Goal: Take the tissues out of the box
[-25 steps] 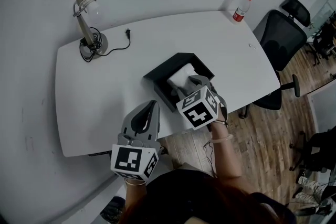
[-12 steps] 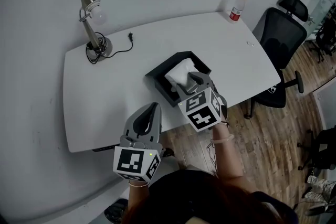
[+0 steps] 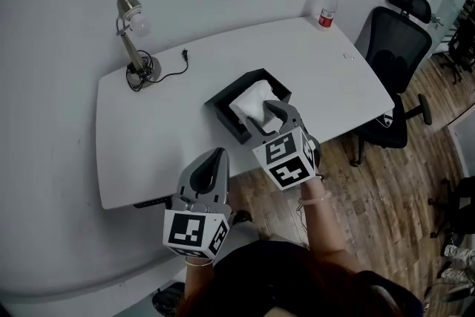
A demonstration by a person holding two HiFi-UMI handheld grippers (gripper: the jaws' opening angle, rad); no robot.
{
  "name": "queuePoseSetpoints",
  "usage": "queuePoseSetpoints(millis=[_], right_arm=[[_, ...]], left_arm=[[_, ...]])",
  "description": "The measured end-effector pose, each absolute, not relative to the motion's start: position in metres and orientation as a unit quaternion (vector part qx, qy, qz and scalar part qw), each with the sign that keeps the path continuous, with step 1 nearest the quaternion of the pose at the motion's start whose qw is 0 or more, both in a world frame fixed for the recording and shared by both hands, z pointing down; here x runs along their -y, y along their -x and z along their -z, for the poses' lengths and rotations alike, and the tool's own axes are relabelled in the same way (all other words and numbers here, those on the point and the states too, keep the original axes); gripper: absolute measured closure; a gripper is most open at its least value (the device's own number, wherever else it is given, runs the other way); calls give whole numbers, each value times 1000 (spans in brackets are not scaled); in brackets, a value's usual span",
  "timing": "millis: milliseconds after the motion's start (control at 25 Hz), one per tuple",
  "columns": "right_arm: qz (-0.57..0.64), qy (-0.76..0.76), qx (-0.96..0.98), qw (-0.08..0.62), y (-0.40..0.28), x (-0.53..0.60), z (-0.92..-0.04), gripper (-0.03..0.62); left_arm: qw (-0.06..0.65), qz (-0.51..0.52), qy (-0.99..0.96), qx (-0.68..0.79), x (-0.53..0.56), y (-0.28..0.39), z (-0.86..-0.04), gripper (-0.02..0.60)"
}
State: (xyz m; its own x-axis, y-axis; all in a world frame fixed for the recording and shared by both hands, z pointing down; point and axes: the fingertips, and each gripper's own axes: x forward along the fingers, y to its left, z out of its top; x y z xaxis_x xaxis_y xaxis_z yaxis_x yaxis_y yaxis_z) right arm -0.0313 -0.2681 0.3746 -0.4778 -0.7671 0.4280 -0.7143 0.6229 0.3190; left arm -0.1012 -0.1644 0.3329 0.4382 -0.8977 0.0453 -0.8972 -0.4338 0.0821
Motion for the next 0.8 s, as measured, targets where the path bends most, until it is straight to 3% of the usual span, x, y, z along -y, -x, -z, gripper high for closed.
queuePoseSetpoints(millis=[800], right_arm=[[67, -440, 875, 190, -11, 192, -335, 385]], left_arm=[[29, 2, -839, 544, 96, 60, -322, 555]])
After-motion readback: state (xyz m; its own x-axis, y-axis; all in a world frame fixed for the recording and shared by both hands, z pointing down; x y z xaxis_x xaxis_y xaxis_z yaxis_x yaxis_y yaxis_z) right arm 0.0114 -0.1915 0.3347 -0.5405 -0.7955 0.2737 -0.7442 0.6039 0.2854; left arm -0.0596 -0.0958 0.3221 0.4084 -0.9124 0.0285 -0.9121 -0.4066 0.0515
